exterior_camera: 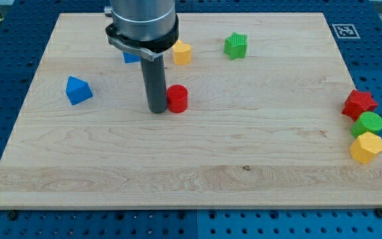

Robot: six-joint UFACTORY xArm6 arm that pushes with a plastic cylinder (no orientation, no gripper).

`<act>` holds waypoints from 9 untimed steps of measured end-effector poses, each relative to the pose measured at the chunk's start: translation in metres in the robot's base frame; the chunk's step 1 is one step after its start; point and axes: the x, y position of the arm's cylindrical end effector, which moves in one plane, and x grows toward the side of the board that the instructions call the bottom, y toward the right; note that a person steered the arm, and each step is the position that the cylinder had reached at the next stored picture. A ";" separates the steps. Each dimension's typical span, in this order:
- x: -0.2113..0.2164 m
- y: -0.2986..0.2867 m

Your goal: Slide red circle towards right

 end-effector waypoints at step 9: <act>-0.013 0.095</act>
